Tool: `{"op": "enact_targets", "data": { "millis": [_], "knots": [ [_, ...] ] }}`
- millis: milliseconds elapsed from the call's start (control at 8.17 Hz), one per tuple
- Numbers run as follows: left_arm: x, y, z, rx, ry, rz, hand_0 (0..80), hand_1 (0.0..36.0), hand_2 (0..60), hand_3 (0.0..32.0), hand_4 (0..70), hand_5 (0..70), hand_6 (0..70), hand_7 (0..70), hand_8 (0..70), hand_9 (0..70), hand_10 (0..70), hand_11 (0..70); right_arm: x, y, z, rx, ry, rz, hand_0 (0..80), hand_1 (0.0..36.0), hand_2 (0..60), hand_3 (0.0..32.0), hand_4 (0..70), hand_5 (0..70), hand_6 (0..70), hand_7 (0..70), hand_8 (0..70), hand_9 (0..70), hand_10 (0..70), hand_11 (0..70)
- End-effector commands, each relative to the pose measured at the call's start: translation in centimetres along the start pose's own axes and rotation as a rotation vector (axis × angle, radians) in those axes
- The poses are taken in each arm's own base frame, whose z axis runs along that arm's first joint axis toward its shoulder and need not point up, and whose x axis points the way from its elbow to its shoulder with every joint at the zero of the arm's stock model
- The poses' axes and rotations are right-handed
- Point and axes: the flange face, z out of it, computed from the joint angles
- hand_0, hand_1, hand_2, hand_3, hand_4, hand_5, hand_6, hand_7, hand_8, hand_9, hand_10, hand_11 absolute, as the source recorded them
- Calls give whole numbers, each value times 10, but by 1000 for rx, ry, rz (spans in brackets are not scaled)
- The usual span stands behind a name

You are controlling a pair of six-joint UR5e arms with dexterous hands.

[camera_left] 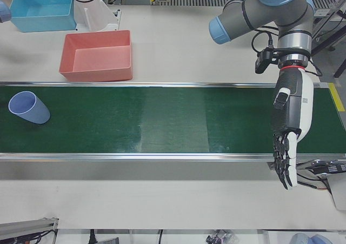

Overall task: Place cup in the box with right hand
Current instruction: 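Move the open right hand beside the cup on the belt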

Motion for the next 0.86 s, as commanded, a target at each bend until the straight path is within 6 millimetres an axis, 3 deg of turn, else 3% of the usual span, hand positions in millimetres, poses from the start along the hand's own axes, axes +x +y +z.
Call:
{"op": "enact_targets", "data": {
  "millis": [0,245,735],
  "knots": [
    [0,0,0,0,-1,0,0,0,0,0,0,0,0,0,0,0,0,0,2,0,-2,13,14,-37,528,130,11,0,284,53,69,321,33,97,52,92],
    [0,0,0,-1,1,0,0,0,0,0,0,0,0,0,0,0,0,0,1,-1,-4,26,21,-52,534,136,7,26,262,54,62,303,23,84,40,76],
    [0,0,0,0,-1,0,0,0,0,0,0,0,0,0,0,0,0,0,-1,2,-2,33,21,-56,534,146,24,26,231,55,62,303,16,76,37,71]
  ]
}}
